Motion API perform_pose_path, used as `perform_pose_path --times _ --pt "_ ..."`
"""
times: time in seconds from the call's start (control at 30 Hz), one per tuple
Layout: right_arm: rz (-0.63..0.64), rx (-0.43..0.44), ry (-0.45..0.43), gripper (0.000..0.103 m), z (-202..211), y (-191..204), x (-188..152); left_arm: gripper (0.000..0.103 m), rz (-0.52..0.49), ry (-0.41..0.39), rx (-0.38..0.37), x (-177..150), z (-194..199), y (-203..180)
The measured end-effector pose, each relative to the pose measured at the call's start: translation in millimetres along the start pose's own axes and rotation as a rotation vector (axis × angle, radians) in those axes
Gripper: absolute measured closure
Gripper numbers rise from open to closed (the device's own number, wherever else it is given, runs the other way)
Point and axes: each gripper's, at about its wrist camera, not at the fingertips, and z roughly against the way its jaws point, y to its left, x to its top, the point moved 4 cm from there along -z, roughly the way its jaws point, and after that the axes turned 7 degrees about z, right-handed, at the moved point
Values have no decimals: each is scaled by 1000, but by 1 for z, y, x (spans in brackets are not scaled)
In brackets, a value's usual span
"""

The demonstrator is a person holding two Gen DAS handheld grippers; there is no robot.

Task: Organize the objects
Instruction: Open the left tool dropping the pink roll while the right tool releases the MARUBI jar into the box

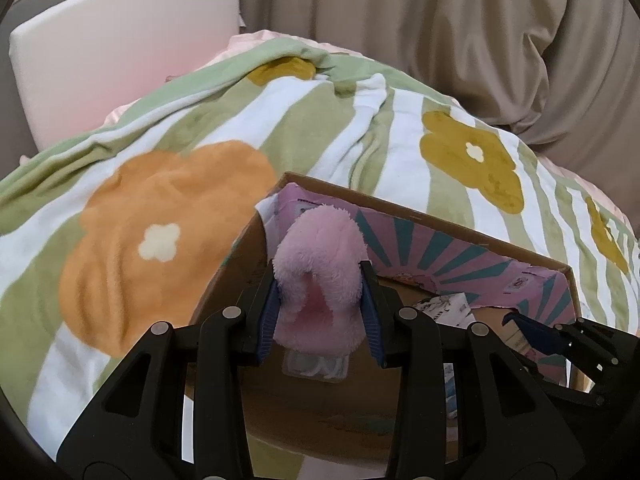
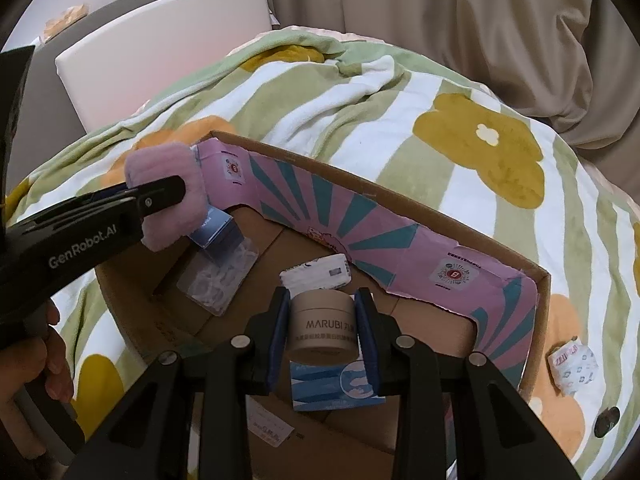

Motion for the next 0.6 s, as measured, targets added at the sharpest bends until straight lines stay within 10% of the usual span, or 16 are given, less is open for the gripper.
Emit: perform_pose_path --times 0.23,0.37,0.43,0.6 --pt "-4 39 3 72 -2 0 1 66 -25 21 -77 0 2 -13" --pt "-5 66 8 64 -3 1 -4 0 -60 11 -67 2 6 -17" --pt "-3 51 21 28 -4 0 -7 0 -69 -18 -80 4 12 -17" --pt "-19 42 15 22 0 -7 -15 0 -103 -11 -61 8 17 -17"
